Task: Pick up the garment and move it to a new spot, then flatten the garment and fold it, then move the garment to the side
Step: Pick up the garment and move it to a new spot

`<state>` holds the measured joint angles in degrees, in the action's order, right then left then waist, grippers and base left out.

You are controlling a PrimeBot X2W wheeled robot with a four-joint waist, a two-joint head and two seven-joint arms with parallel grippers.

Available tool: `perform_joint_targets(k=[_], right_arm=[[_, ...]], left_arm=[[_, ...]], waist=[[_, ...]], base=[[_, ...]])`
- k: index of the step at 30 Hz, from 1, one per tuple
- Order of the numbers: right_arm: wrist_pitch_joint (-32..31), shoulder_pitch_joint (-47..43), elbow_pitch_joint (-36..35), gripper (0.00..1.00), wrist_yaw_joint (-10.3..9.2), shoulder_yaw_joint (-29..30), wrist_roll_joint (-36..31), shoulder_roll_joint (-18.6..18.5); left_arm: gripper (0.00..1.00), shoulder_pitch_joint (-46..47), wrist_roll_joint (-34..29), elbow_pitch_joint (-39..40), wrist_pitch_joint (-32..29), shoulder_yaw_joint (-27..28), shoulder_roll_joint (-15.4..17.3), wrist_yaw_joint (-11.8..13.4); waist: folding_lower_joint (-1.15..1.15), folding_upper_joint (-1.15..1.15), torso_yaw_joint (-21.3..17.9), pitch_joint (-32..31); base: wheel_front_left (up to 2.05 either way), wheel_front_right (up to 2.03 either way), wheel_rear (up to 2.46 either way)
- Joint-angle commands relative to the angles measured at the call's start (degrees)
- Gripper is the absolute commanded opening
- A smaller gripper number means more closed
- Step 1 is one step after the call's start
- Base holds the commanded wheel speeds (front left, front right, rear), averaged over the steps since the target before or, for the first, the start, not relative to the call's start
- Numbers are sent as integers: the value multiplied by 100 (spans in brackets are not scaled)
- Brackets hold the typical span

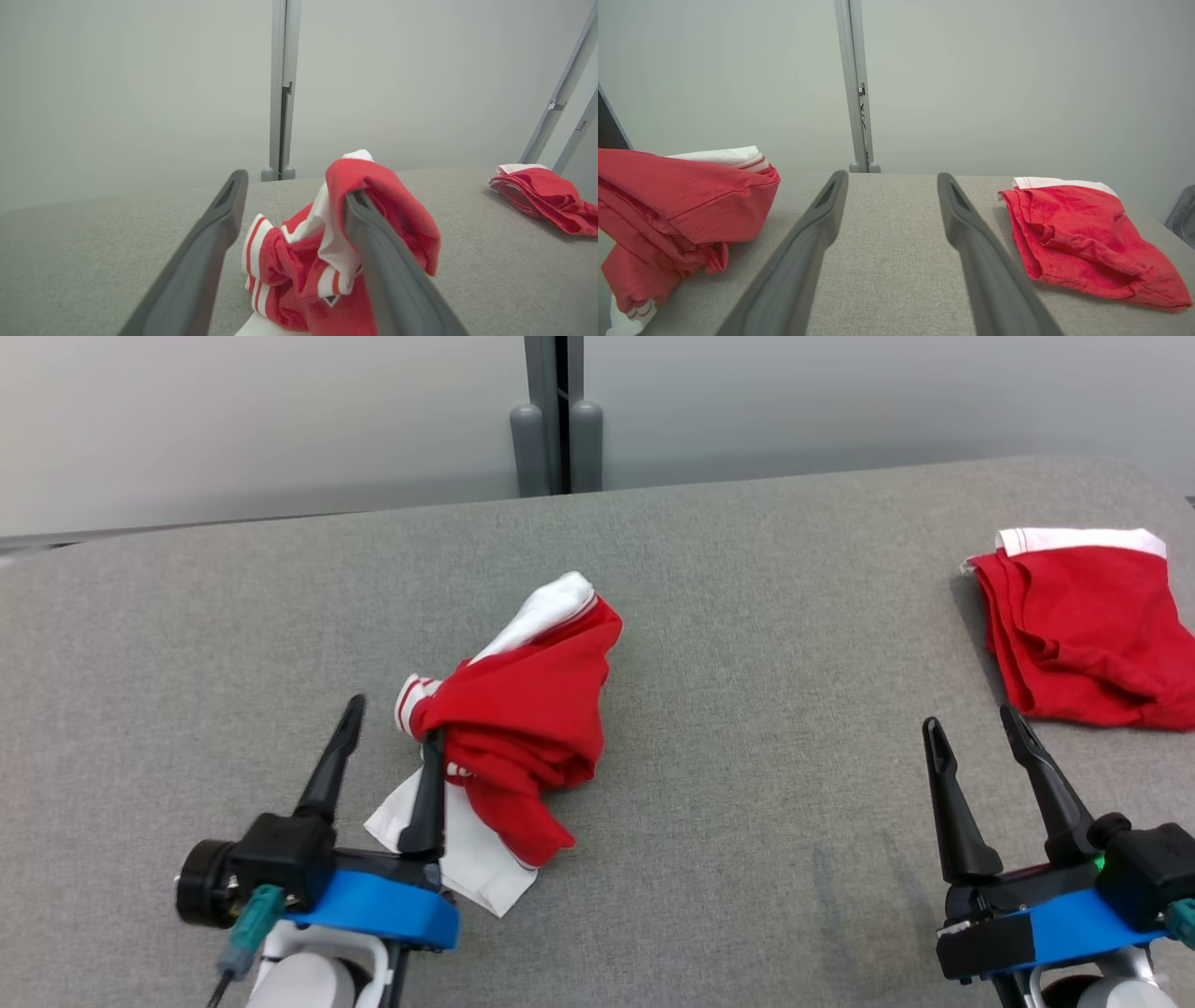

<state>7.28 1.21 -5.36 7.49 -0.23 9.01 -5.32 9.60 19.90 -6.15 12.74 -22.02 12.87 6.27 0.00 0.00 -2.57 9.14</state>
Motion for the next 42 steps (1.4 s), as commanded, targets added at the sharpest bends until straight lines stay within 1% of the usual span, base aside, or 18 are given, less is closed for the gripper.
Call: perform_joint_targets(k=[1,3,6,10,18,24,27,34,42], right_arm=[[-20,-82,-27,100,0,10,-28,-11],[-55,-150,-53,100,0,35,-38,-5],[-107,-229,-86,100,0,46,-26,8],[-159,-328,-120,100,0,40,-16,9],[-223,-475,-162,100,0,55,10,2],[-291,-574,-179,100,0,56,16,-6],[-303,-614,-201,100,0,70,16,11],[-353,-635,-263,100,0,62,3,42],[-376,-609,-265,100,0,8,-1,19]], left_arm=[[100,-93,47,66,33,88,60,62],[100,-254,122,152,10,234,139,166],[100,-485,264,278,-68,394,243,233],[100,-735,384,418,-256,433,351,233],[100,-1024,561,511,-369,382,362,200],[100,-1134,569,582,-510,255,396,157],[100,-1173,575,647,-544,221,392,182],[100,-1191,569,742,-498,295,471,239],[100,-1034,528,591,-307,469,613,290]], waist=[[0,0,2,-44],[0,0,30,-129],[0,0,50,-252],[0,0,45,-396],[0,0,20,-598],[0,0,27,-741],[0,0,42,-792],[0,0,109,-807],[0,0,199,-745]], base=[[0,0,0],[0,0,0],[0,0,0],[0,0,0],[0,0,0],[0,0,0],[0,0,0],[0,0,0],[0,0,0]])
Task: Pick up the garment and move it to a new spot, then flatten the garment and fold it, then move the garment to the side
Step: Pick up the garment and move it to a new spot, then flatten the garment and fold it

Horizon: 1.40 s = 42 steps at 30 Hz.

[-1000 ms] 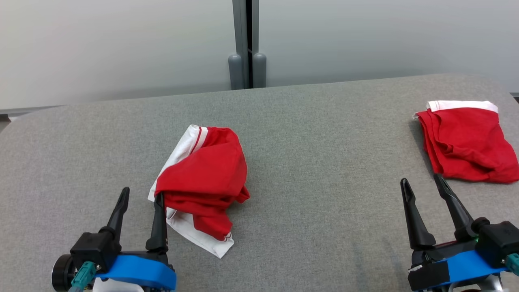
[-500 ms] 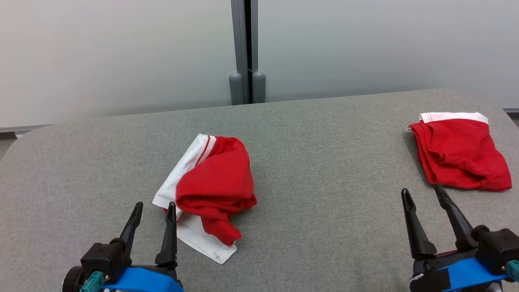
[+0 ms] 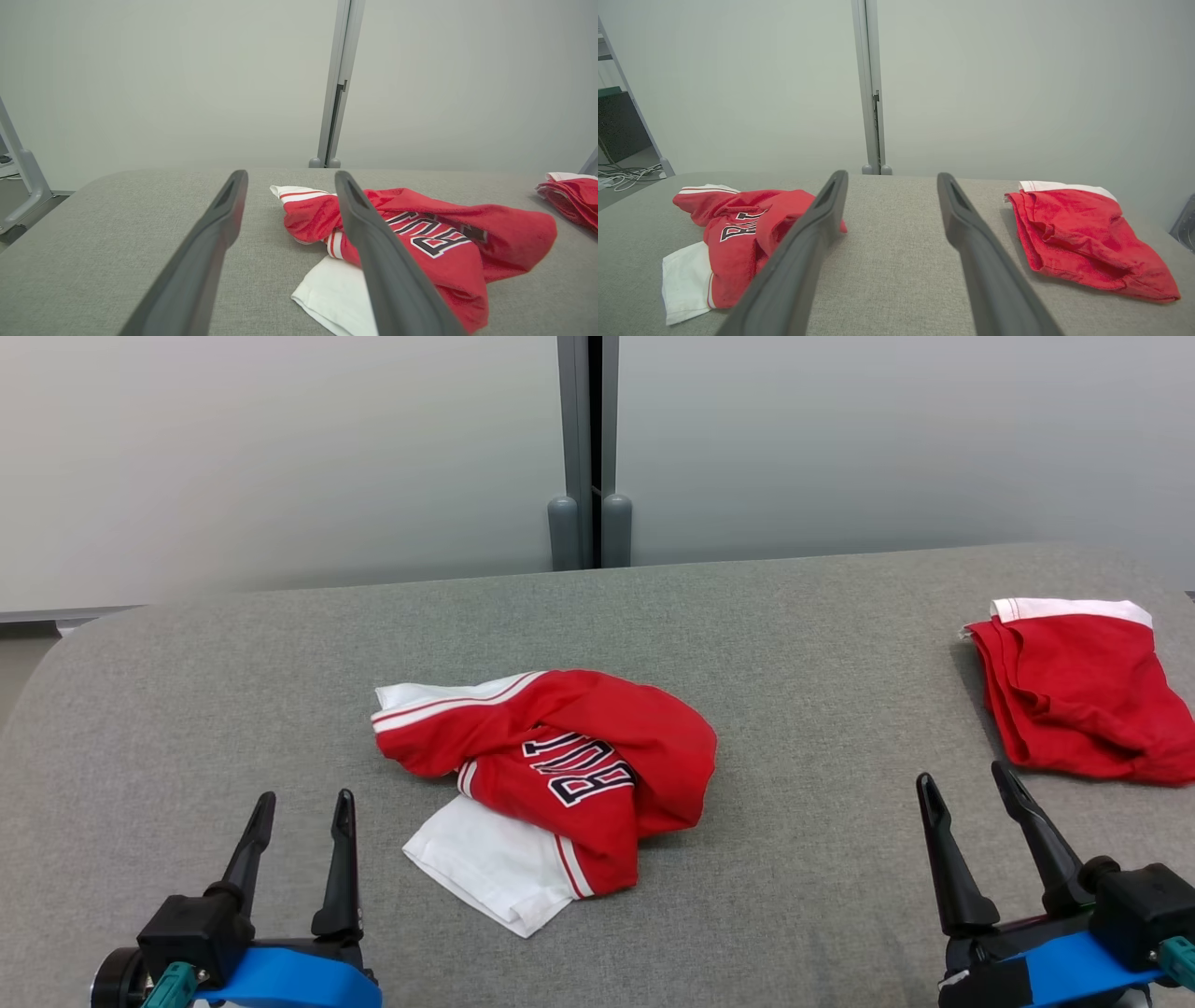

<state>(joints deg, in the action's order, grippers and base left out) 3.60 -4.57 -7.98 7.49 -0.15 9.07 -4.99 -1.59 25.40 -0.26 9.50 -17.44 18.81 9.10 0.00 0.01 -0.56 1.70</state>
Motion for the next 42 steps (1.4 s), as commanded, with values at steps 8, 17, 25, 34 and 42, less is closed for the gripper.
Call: perform_joint_targets(k=[8,17,25,34,42], right_arm=[[-2,-6,44,100,0,-15,39,-49],[19,24,62,100,0,-17,58,-70],[53,85,52,100,0,-18,69,-63],[75,303,-29,100,0,-49,85,-92],[184,506,97,100,0,-134,136,-60]], left_arm=[[100,135,9,-123,139,91,66,40],[100,182,12,-176,219,94,72,36],[100,222,-1,-167,238,54,69,73],[100,594,12,-643,-292,-406,-103,-145],[100,1098,241,-1987,-625,-582,-413,-350]], waist=[[0,-1,7,12],[0,-1,-5,57],[0,-1,-24,167],[0,-1,-73,718],[0,-1,-251,1159]], base=[[0,0,0],[0,0,0],[0,0,0],[0,0,0],[0,0,0]])
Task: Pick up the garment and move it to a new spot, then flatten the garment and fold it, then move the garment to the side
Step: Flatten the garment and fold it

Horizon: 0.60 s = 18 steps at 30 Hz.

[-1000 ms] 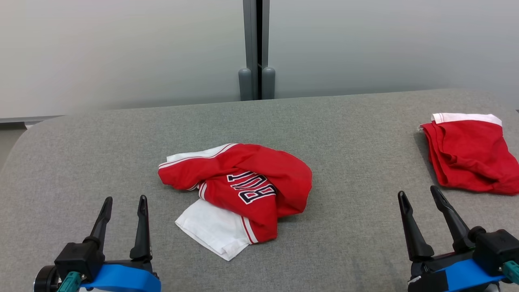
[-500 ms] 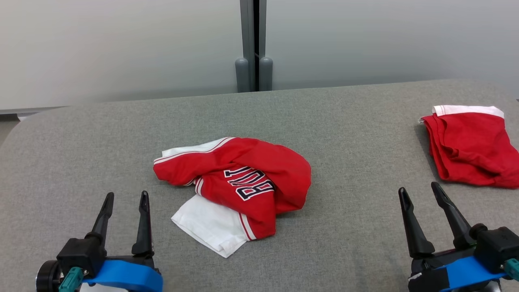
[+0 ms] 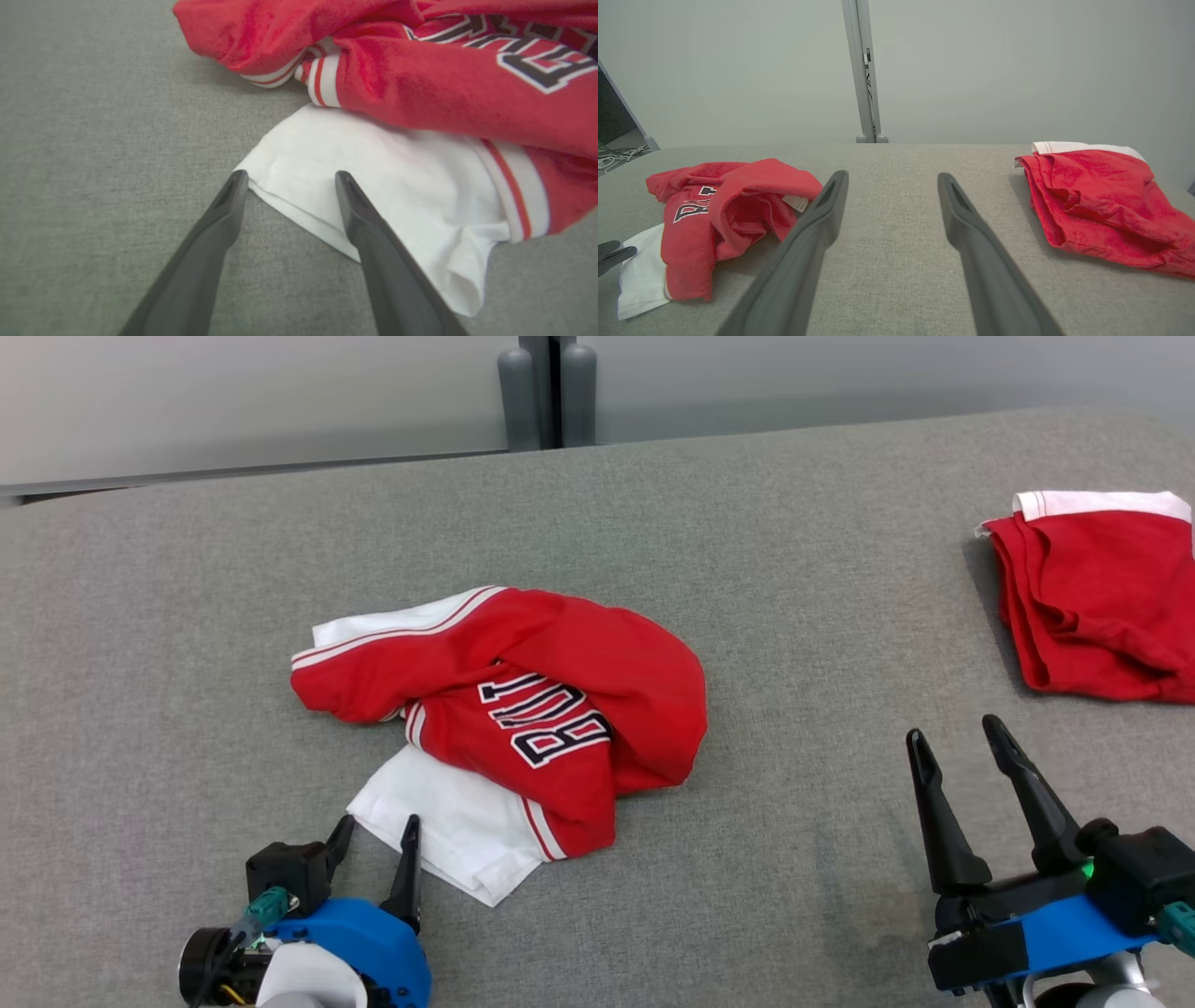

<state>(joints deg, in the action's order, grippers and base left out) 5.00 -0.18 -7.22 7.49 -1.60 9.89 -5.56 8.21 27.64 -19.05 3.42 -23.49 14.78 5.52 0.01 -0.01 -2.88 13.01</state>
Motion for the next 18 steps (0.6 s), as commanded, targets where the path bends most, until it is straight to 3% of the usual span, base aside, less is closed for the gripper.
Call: perform_joint_targets(k=[1,4,5,6,12,18], right_arm=[[63,91,43,100,0,12,48,-3],[90,113,96,100,0,22,66,3],[103,124,113,100,0,23,68,4],[112,135,125,100,0,26,68,7],[125,148,156,100,0,59,66,27],[155,111,176,100,0,103,70,35]], left_arm=[[100,156,64,-252,-14,48,-36,14],[100,247,163,-584,-48,62,-117,-49],[46,280,186,-643,-8,48,-138,-109],[0,306,214,-693,14,32,-160,-169],[0,499,80,-617,486,17,-150,-216],[0,577,-131,-38,739,38,26,-75]], waist=[[-1,1,-42,49],[-1,1,-80,79],[-1,1,-87,86],[-1,1,-89,89],[-1,1,-45,58],[-1,1,23,-41]], base=[[0,0,0],[0,0,0],[0,0,0],[0,0,0],[0,0,0],[0,0,0]])
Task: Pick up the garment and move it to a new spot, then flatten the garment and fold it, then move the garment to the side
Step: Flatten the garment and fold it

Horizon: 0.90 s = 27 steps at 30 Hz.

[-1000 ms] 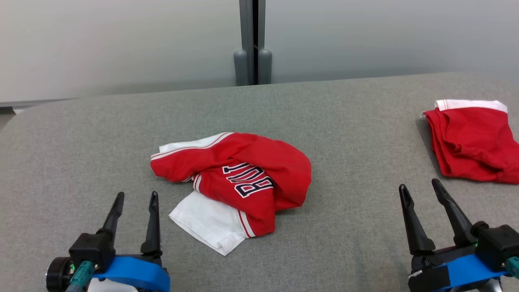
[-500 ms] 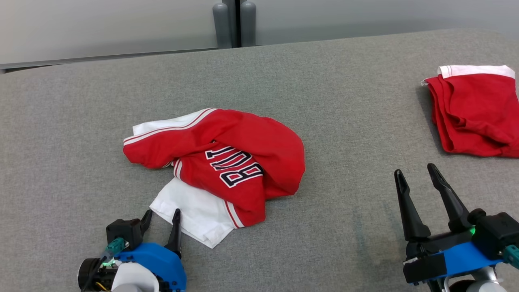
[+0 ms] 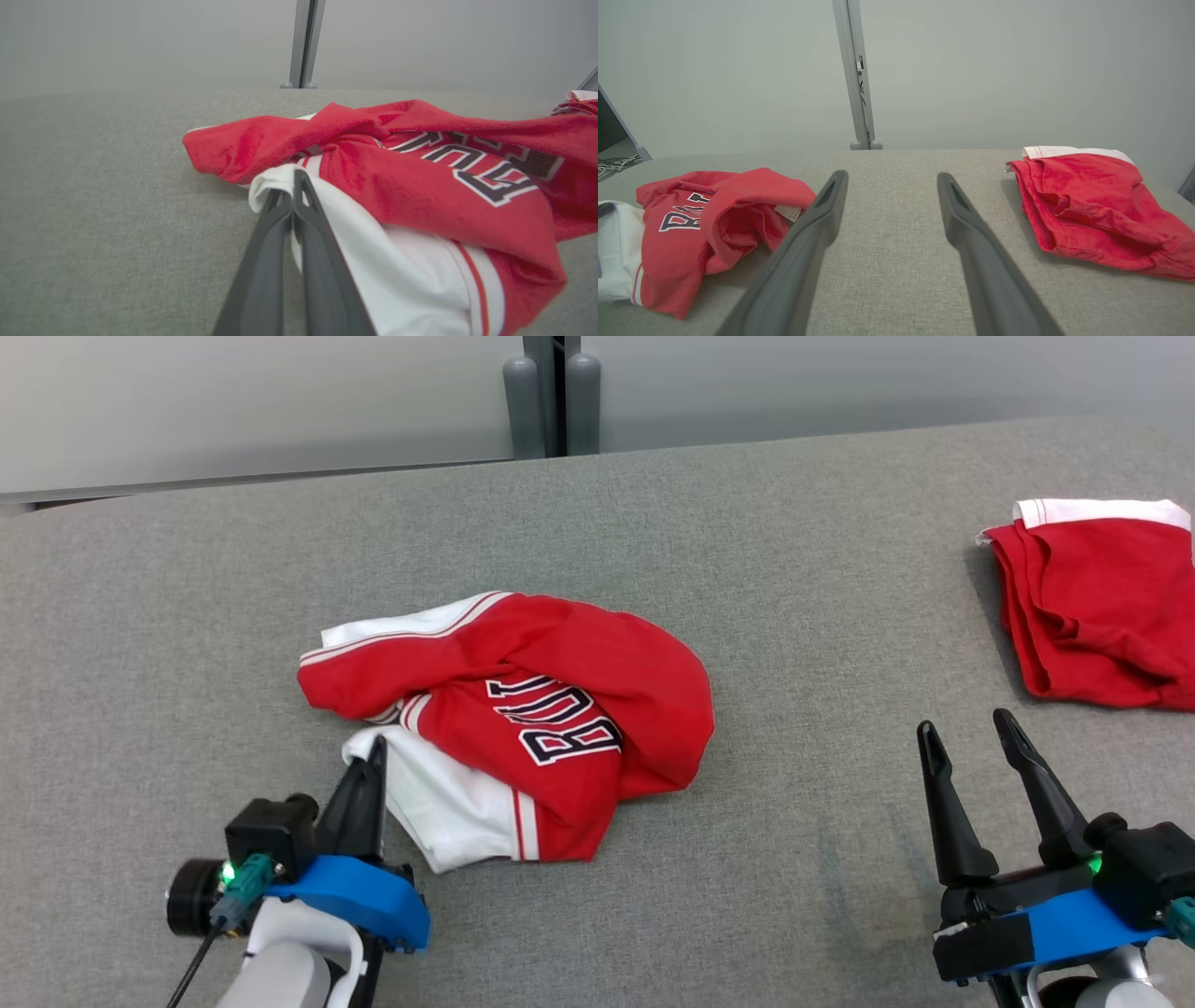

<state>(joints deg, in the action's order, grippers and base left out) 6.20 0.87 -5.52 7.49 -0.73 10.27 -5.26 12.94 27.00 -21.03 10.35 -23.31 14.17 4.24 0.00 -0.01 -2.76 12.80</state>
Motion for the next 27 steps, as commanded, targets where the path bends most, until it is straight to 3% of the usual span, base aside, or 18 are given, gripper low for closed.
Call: perform_joint_targets(k=[1,12,18,27], right_arm=[[42,-3,12,100,0,27,35,9],[51,-105,36,100,0,92,45,91],[84,-94,96,100,0,96,85,139],[171,10,251,100,0,16,154,180]], left_arm=[[0,116,-124,345,56,14,130,87],[0,223,-862,2854,-420,-129,785,437],[0,660,-1167,4082,-858,-245,1050,314],[0,1864,-1244,4668,-1185,-422,918,-98]], waist=[[0,1,20,-43],[0,1,59,-260],[0,1,38,-329],[0,1,-142,-370]], base=[[0,0,0],[0,0,0],[0,0,0],[0,0,0]])
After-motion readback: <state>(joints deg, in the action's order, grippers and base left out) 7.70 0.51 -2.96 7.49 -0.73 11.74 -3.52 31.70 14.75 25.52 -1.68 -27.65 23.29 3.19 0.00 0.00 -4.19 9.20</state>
